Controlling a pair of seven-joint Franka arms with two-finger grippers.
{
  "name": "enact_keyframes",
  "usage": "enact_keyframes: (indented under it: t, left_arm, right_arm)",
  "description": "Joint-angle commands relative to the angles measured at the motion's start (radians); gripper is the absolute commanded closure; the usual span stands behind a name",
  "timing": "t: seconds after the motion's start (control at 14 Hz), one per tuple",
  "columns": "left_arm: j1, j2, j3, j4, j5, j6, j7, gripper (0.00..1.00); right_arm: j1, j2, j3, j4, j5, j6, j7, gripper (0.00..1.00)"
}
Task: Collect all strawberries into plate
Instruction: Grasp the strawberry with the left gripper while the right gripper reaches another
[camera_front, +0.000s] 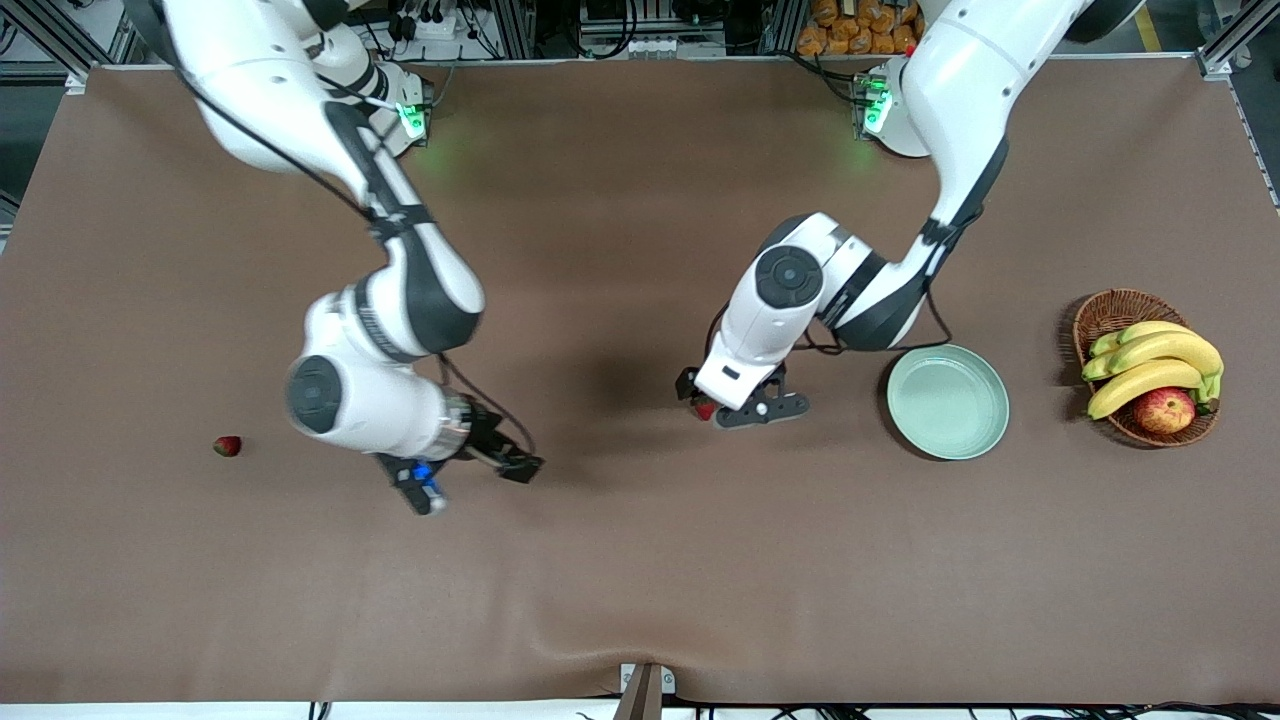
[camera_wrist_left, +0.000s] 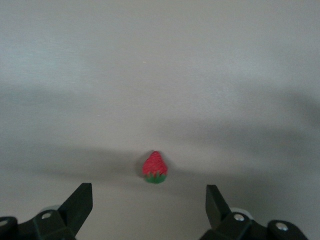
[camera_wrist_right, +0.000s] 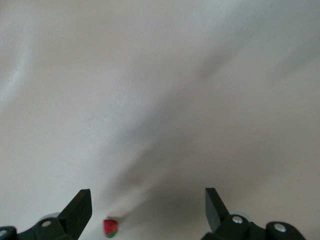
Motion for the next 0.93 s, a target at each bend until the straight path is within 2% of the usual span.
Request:
enact_keyframes:
  t: [0.0,0.21,0.43,0.5,0.71,0.86]
  left_arm:
    - [-0.02,0.067,0.008,0.049,0.025,-0.004,-0.008,0.0]
    - [-0.033,0.091,0.015,0.048,0.078,-0.003,-0.008,0.0]
    - [-0.033,0.119,0.015,0.049,0.128,-0.001,-0.014,0.05]
    - [-0.033,0.124,0.015,0.048,0.128,0.015,-0.016,0.06]
    - [-0.033,0.147,0.016,0.048,0.128,0.062,-0.017,0.11]
    - [-0.033,0.147,0.016,0.048,0.128,0.062,-0.017,0.19]
  right_arm:
    - [-0.084,-0.169,0.013,-0.205,-0.064,0.001,-0.192,0.0]
    - [-0.164,-0.29,0.011,-0.346,-0.092,0.001,-0.344,0.0]
    - [-0.188,-0.377,0.011,-0.461,-0.266,0.005,-0.36,0.0]
    - [-0.211,-0.397,0.011,-0.492,-0.291,0.005,-0.361,0.0]
    - [-0.269,-0.466,0.011,-0.593,-0.305,0.028,-0.479,0.0]
    - [-0.299,-0.485,0.011,-0.653,-0.319,0.082,-0.527,0.0]
